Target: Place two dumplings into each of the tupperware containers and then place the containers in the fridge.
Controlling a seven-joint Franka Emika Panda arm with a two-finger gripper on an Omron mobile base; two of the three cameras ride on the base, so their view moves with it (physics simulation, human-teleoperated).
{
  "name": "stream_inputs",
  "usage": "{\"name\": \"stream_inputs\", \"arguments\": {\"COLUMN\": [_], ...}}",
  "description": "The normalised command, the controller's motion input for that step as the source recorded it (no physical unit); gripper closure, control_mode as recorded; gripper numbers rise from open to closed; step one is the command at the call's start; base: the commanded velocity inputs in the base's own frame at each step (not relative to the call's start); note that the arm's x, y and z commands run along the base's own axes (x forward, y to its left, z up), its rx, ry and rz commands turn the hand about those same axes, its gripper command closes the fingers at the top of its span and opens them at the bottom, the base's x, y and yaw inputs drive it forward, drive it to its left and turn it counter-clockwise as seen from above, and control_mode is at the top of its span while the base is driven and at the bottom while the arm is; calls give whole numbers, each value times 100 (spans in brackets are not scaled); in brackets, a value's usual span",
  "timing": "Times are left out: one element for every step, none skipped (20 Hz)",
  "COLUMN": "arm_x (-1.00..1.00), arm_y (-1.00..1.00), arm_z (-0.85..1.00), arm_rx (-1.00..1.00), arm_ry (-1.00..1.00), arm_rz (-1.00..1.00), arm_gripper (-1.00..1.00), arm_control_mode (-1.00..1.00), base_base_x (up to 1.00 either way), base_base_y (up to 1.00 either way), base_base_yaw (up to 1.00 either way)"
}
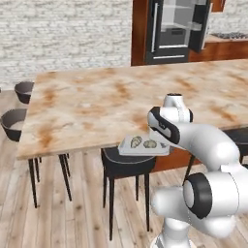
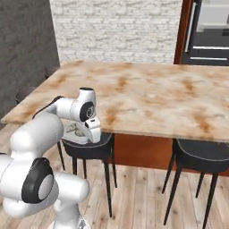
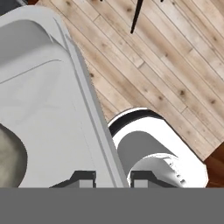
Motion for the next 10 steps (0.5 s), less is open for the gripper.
{"name": "stream_inputs", "arguments": {"arm_x": [0,0,0,0,0,0,0,0,0,0], "arm_y": [0,0,0,0,0,0,0,0,0,0], "arm_z": [0,0,0,0,0,0,0,0,0,0], "arm_rx": [0,0,0,0,0,0,0,0,0,0], "arm_ry": [0,0,0,0,0,0,0,0,0,0], "arm_rz": [0,0,0,0,0,0,0,0,0,0], "arm_gripper": [100,100,100,100,100,100,100,100,100,100], "arm_control_mode": [100,100,100,100,100,100,100,100,100,100], "base_base_x": [-9,-6,-4,-2,0,0,0,0,0,0], "base_base_y": [100,100,100,100,100,100,100,100,100,100], "base_base_yaw": [-8,-7,-7,-7,-5,-4,-5,-5,-8,-10]}}
